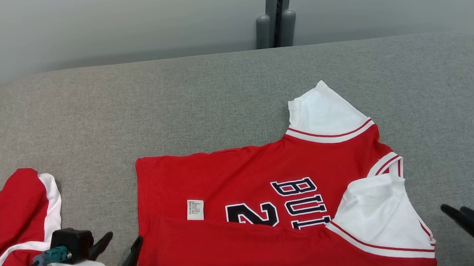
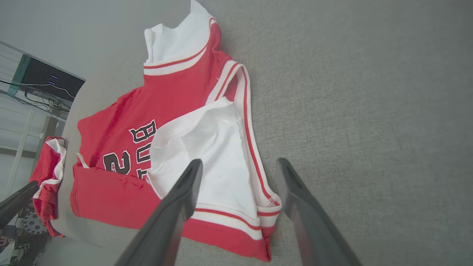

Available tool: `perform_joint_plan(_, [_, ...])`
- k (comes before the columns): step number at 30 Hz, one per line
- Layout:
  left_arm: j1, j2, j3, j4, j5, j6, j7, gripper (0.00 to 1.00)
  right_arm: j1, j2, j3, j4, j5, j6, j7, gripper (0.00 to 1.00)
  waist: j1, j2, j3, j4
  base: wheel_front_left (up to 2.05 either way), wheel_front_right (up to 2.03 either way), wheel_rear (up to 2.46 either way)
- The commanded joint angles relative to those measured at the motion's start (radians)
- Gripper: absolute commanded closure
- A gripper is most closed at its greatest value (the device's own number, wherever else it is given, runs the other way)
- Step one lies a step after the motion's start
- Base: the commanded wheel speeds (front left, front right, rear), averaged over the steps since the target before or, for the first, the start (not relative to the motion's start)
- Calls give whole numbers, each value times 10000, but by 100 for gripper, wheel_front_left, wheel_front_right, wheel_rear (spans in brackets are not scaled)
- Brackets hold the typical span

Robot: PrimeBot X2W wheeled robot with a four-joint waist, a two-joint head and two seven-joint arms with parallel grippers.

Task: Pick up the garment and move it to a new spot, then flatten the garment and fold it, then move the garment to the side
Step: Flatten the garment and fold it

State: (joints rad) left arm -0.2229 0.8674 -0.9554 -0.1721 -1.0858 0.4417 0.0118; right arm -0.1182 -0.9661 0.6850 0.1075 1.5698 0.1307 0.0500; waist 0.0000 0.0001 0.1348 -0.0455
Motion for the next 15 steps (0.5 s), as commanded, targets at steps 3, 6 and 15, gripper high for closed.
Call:
perform_joint_plan(3, [-466,-162,195,168,398,140,-386,0,-486,75,-259,248,-500,3,-462,0,0,-1,49,20,0,0,0])
perform_joint_plan(6, [-748,-372,305,436,655,188,-724,0,-1033,480,-474,619,-1071,5,-828,0,0,-1,95,-21,0,0,0])
perform_joint_plan(15, [-1582,-1005,498,1421,929,19,-1037,0,-3291,2105,-775,1933,-2722,5,-471,0,0,-1,506,-33,0,0,0])
